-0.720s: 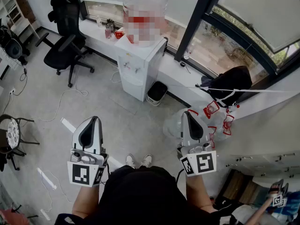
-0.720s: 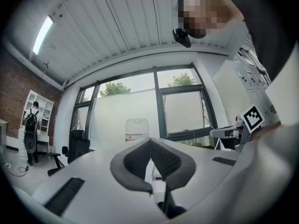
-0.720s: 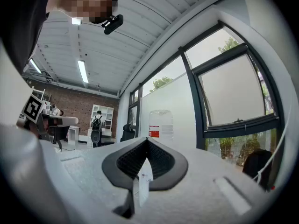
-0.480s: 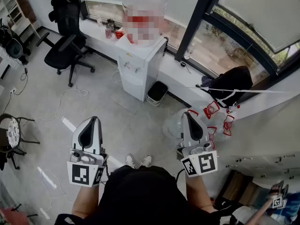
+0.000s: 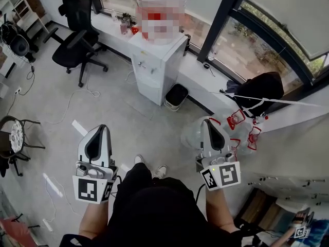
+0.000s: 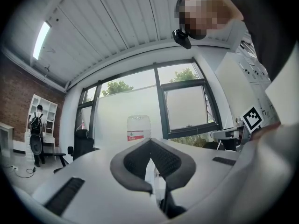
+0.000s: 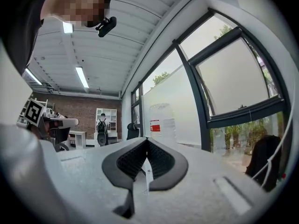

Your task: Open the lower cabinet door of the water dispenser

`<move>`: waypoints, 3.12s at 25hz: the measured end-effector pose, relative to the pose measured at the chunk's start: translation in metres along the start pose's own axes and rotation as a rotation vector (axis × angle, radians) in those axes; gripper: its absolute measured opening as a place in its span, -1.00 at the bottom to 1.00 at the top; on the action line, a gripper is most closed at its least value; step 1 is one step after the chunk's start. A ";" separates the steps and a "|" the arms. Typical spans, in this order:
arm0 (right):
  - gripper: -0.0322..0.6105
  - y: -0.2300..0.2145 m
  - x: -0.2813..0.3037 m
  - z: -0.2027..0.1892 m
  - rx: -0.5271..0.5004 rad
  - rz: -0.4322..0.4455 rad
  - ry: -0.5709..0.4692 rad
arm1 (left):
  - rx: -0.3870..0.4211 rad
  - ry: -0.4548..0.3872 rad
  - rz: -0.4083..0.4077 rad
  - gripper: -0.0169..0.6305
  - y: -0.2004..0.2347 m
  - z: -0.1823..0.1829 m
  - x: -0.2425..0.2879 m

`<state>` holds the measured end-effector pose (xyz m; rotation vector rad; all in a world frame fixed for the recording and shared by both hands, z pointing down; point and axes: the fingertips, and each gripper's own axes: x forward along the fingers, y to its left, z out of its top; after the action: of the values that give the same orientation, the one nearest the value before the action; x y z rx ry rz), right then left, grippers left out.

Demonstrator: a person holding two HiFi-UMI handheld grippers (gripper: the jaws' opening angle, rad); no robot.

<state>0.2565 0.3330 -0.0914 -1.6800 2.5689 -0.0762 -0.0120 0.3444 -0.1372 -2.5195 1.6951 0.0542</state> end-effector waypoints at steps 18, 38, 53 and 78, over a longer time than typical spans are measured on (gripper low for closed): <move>-0.89 -0.017 0.189 -0.016 -0.031 -0.059 0.076 | -0.082 0.035 -0.088 -0.92 0.119 -0.047 0.164; -0.89 -0.034 0.323 0.003 -0.069 -0.106 0.055 | -0.129 0.013 -0.204 -0.92 0.177 -0.059 0.291; -0.89 -0.053 0.327 -0.056 -0.085 -0.044 0.113 | -0.120 0.082 -0.243 -0.92 0.150 -0.126 0.309; -0.89 -0.068 0.357 -0.330 -0.097 0.092 0.245 | -0.127 0.054 -0.229 -0.92 0.159 -0.374 0.348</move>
<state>0.1476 -0.0206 0.2313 -1.6766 2.8678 -0.1637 -0.0381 -0.0751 0.1936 -2.8159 1.4512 0.0785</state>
